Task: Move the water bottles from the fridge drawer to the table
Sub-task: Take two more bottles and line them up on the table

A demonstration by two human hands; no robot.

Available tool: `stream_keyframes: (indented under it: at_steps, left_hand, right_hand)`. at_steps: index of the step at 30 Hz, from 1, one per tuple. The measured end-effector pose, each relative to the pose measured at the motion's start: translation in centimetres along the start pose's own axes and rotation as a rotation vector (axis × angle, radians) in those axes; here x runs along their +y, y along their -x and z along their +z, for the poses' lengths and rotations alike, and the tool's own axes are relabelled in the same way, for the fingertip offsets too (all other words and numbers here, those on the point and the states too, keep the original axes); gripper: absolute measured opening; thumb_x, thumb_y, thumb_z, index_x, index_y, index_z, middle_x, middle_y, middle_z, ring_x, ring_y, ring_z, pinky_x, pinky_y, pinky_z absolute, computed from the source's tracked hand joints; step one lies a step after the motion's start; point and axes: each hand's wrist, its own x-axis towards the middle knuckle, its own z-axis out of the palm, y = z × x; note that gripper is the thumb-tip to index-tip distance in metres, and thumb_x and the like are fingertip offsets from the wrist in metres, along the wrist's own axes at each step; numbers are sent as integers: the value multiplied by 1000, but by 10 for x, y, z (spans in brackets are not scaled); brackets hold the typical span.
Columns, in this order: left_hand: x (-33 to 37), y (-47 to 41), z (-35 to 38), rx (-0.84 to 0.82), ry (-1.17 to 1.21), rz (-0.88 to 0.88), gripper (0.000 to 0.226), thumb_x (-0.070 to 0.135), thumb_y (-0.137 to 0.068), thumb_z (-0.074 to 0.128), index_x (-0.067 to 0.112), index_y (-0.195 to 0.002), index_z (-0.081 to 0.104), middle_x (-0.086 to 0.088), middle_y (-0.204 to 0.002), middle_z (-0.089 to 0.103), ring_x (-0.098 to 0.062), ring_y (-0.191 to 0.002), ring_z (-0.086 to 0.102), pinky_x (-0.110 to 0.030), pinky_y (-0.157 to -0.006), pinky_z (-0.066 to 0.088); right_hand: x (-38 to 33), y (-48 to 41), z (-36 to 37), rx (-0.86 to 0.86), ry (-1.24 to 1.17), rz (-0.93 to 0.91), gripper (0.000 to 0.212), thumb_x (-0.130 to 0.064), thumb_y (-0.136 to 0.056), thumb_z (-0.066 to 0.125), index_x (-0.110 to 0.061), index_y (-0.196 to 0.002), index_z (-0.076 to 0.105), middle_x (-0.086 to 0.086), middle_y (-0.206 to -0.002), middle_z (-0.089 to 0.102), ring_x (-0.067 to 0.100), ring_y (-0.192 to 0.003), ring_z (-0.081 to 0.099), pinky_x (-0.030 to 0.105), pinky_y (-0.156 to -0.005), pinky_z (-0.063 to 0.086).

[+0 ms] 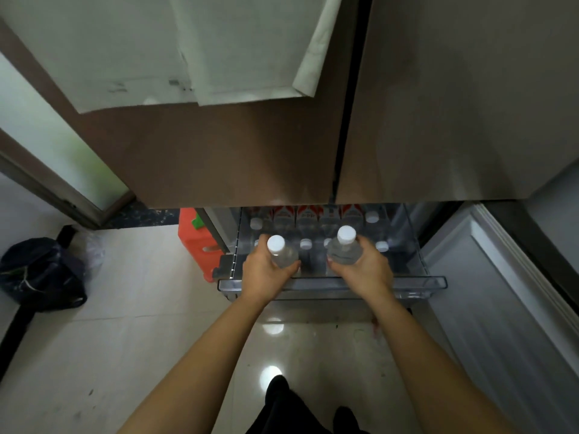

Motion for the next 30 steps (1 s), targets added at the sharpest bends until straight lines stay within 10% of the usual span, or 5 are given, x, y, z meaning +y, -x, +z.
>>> stream_keyframes:
  at_steps: [9, 16, 21, 25, 30]
  left_hand:
    - [40, 84, -69, 507, 251, -19, 72, 33, -65, 92, 29, -124, 50, 22, -110, 53, 8, -102, 56, -7, -77, 51]
    - [18, 209, -142, 814, 237, -136, 73, 23, -67, 90, 35, -125, 46, 15, -118, 57, -2, -107, 58, -28, -87, 54]
    - [-14, 303, -197, 980, 233, -256, 68, 17, -71, 88, 28, -125, 49, 11, -117, 60, -6, -107, 58, -36, -93, 53]
    - [-55, 386, -237, 1140, 221, -342, 69, 18, -69, 88, 32, -125, 50, 7, -124, 57, -12, -114, 56, -44, -99, 51]
    - [-116, 513, -285, 1313, 207, -438, 75, 20, -69, 88, 40, -126, 45, 7, -127, 51, -15, -118, 53, -47, -101, 49]
  right_hand:
    - [-27, 42, -13, -38, -439, -321, 71, -25, -69, 90, -36, -129, 54, -8, -119, 63, 15, -107, 58, 28, -87, 44]
    - [-92, 125, 17, -291, -669, -631, 69, -11, -71, 88, -30, -125, 51, -27, -111, 56, -14, -99, 55, 9, -85, 45]
    - [-125, 206, 55, -676, -535, -847, 73, -22, -74, 87, -35, -136, 50, -14, -129, 59, 3, -119, 56, 30, -100, 48]
    - [-142, 303, 95, -842, -379, -1076, 69, -28, -77, 85, -58, -124, 43, -39, -117, 53, -14, -109, 52, 14, -91, 40]
    - [-145, 440, 166, -1008, -241, -1254, 69, -31, -82, 80, -41, -140, 43, -15, -132, 58, 11, -120, 55, 39, -101, 48]
